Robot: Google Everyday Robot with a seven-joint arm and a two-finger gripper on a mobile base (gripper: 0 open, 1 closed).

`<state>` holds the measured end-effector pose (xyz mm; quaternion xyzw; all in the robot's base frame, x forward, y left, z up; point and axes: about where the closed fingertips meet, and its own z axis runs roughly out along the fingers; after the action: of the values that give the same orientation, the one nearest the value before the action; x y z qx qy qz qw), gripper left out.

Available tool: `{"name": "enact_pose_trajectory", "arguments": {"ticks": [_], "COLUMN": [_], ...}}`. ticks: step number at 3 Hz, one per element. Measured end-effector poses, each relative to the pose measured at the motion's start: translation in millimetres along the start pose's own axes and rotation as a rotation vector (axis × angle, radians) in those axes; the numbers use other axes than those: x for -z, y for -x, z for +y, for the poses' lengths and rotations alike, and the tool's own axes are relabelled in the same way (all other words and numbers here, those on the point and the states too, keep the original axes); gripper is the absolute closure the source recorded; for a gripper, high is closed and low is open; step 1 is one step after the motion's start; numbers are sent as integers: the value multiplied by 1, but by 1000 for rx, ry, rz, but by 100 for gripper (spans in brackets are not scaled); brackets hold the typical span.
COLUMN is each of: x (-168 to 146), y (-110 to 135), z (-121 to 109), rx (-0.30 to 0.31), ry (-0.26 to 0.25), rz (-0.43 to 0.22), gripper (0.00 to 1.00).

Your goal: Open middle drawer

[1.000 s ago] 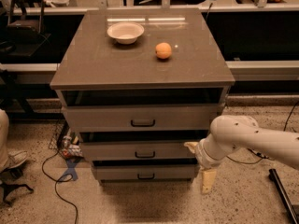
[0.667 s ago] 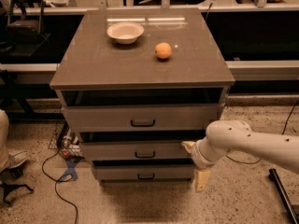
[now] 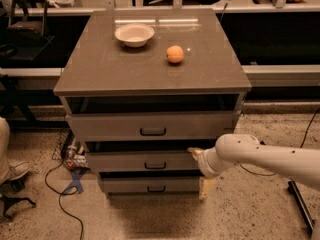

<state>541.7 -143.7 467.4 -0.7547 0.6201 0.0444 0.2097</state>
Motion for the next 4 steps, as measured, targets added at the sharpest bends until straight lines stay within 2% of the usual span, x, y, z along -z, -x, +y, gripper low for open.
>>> {"name": "enact_pose_trajectory", "arguments": {"ticks": [2, 4], "x": [-39, -72], "y": [-3, -3], "z": [-25, -40], "rx": [-25, -68], "ry": [-26, -25], "rz": [-24, 7], "gripper": [0, 0]}}
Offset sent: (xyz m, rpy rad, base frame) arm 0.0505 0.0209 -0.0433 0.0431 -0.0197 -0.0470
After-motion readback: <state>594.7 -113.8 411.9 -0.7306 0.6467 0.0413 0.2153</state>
